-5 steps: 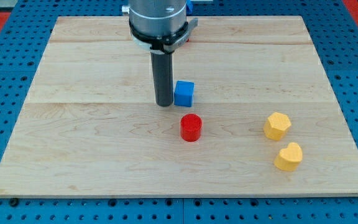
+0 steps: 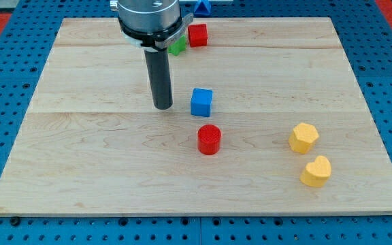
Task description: Move the blue cube towards the top left of the yellow hexagon
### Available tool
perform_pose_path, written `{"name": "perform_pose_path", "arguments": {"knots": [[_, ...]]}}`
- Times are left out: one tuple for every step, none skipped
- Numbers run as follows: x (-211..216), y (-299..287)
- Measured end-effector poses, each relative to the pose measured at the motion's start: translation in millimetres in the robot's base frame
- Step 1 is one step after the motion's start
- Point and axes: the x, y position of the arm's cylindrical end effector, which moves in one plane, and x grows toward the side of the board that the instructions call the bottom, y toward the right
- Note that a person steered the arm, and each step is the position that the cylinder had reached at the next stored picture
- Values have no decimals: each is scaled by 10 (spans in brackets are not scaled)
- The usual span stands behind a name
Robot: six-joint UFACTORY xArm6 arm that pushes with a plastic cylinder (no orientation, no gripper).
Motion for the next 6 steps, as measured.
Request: {"name": "perform_pose_path", "arguments": {"knots": [[-79,451],[-77,959],[-77,1078],[234,911],[514,857],[656,1030]]}}
